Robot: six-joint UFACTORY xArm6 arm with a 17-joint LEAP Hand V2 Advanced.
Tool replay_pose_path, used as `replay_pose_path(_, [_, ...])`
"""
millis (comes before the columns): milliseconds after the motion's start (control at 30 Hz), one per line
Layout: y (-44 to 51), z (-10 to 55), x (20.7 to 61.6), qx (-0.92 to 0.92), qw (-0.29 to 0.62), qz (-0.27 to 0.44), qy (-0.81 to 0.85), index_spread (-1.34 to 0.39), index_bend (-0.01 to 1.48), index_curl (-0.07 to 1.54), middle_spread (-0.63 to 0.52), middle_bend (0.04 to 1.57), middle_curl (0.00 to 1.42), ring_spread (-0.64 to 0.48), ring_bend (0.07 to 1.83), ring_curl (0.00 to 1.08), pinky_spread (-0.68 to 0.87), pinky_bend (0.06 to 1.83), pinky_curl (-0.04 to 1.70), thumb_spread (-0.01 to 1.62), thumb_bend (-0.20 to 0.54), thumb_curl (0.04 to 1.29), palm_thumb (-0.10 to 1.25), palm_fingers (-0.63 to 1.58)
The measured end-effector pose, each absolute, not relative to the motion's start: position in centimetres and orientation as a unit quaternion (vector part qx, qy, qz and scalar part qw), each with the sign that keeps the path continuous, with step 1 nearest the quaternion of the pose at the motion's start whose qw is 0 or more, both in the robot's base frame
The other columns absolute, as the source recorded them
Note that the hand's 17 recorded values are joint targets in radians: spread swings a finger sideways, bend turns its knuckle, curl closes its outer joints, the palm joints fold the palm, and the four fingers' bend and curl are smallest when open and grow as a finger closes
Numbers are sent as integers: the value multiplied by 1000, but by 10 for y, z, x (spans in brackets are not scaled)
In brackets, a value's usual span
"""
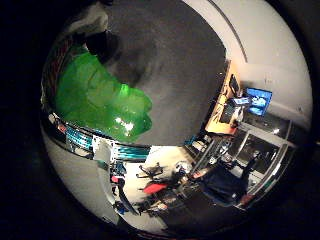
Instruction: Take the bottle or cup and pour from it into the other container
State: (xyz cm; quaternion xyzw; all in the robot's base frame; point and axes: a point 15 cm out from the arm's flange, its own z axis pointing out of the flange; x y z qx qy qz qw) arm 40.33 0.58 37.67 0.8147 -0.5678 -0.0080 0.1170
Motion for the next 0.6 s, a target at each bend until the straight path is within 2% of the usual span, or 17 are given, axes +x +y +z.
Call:
replay_pose_path(267, [20,372,419,796,226,10,-561,-200,1159,856,-94,1355,776,-182,1434,722,-249,1176,963,145,-21,974,1138,1123])
replay_pose_path(600, [30,370,436,781,295,44,-548,-199,1164,857,-91,1369,770,-198,1405,741,-257,1170,980,147,-19,967,1133,1117])
